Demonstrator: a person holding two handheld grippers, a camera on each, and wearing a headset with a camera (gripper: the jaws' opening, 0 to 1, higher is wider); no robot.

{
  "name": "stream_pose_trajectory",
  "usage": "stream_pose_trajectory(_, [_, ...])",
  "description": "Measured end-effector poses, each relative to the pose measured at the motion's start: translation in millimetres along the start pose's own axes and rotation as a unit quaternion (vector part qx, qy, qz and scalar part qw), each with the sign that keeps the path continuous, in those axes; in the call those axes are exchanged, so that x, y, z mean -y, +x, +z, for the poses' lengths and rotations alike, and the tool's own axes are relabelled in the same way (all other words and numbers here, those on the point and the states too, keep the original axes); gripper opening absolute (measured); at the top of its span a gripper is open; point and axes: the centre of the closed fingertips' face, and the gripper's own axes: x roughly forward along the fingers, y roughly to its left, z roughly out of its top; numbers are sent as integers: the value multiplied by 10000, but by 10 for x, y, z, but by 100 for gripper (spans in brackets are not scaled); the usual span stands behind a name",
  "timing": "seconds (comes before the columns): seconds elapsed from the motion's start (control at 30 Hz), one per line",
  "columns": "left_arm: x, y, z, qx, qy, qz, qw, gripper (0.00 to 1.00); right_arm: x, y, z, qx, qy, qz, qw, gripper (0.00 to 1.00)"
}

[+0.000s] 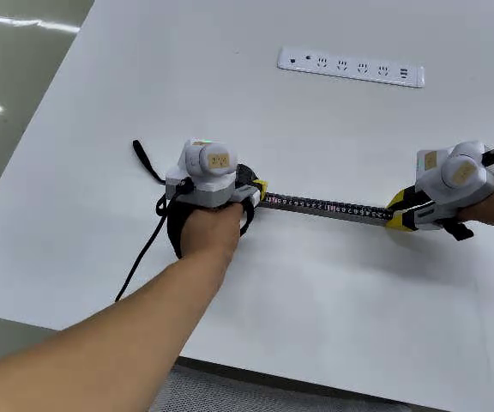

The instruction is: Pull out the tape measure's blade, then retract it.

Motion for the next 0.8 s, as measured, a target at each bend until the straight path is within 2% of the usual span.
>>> stream_pose_trajectory(0.07, [2, 0, 0, 7, 10, 9, 10000, 63, -6, 2, 0, -65, -134, 2, 9999, 13])
stream_pose_trajectory(0.33, [0, -2, 0, 14, 44, 26, 10000, 62, -6, 5, -1, -191, -269, -17, 9995, 12])
stream_pose_trajectory(0.6, [-5, -1, -2, 21, 173, 23, 9998, 60, 2, 14, 9, -169, -257, -36, 9995, 11])
stream_pose_trajectory(0.8, [-5, -1, -3, 78, 213, -4, 9997, 59, -10, 90, 117, -80, -279, -33, 9996, 11])
